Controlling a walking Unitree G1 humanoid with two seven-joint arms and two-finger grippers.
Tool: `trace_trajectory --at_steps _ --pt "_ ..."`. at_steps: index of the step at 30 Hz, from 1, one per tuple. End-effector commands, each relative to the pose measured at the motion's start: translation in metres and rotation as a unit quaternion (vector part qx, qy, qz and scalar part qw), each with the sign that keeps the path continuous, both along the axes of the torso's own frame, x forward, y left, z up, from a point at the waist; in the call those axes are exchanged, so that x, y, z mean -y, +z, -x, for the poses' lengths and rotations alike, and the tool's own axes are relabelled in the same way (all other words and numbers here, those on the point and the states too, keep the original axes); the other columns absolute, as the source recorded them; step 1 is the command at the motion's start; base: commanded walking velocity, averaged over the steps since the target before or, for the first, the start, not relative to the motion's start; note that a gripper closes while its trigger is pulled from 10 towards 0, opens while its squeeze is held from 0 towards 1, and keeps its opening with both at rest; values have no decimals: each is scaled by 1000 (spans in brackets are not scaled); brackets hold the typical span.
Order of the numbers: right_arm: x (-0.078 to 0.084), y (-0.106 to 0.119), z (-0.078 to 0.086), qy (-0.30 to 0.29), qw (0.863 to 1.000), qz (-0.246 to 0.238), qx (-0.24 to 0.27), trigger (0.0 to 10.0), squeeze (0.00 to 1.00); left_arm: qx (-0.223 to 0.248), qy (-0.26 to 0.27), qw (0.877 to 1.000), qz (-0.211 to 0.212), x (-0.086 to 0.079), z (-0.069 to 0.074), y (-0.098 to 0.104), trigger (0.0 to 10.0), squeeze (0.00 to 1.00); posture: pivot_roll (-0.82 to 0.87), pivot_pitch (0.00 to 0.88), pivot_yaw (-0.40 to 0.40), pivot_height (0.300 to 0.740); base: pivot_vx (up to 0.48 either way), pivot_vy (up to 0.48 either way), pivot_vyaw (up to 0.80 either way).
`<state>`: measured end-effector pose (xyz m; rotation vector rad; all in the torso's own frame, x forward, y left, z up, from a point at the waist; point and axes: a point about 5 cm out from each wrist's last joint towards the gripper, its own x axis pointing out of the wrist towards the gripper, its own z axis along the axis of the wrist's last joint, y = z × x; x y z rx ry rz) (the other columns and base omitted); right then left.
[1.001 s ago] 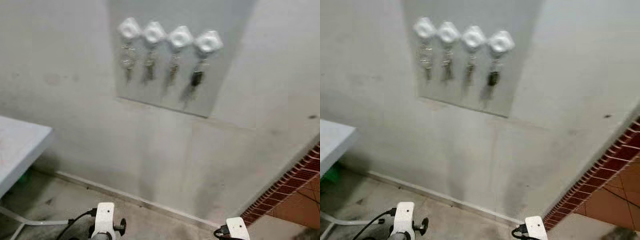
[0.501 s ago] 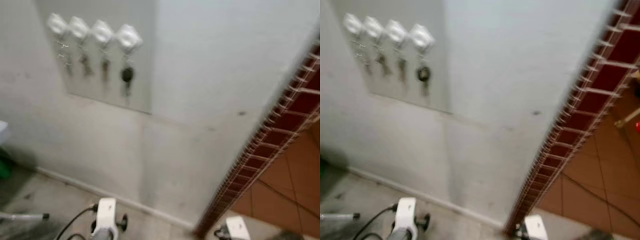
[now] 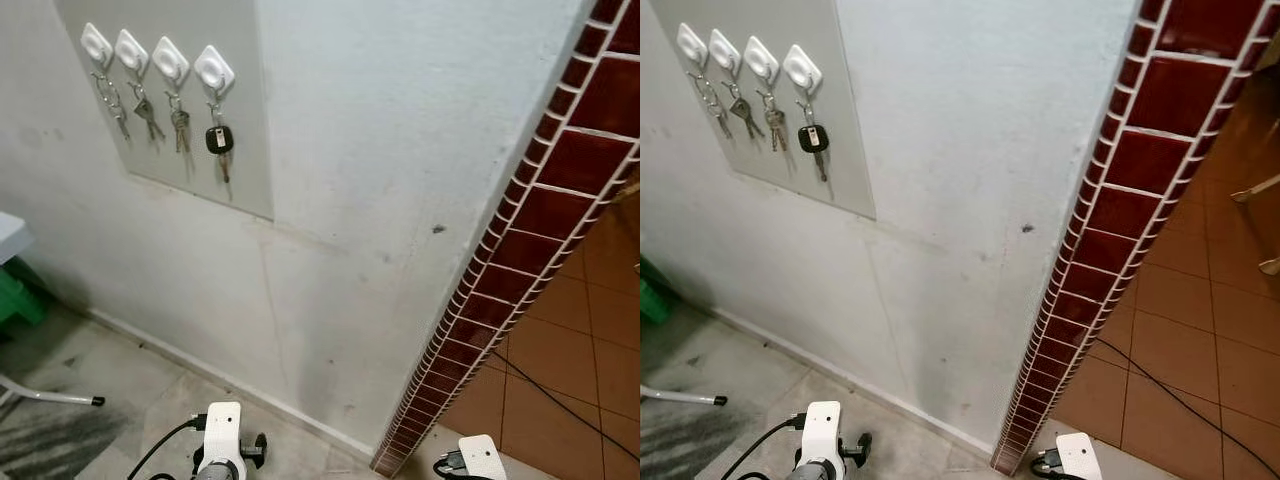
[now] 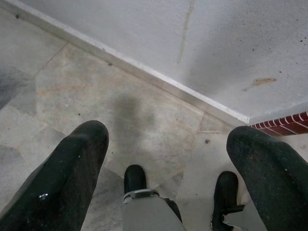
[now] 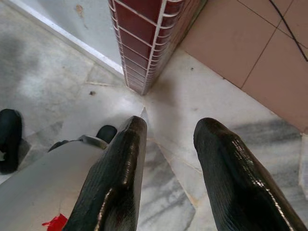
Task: Hang keys on a hook
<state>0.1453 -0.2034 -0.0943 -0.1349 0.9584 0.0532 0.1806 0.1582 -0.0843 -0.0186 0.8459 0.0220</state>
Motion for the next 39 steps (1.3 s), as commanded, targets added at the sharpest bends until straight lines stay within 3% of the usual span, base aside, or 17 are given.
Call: trace_trajectory --at_steps 1,39 --pt "2 1 -2 -4 1000 5 -1 10000 0 -2 4 1000 -4 -3 0 0 10000 0 -24 0 -55 740 0 0 0" --pt "4 -1 -1 -11 999 25 -18 10000 0 -6 17 1000 6 -2 -1 0 10000 0 -31 0 -54 740 0 81 0"
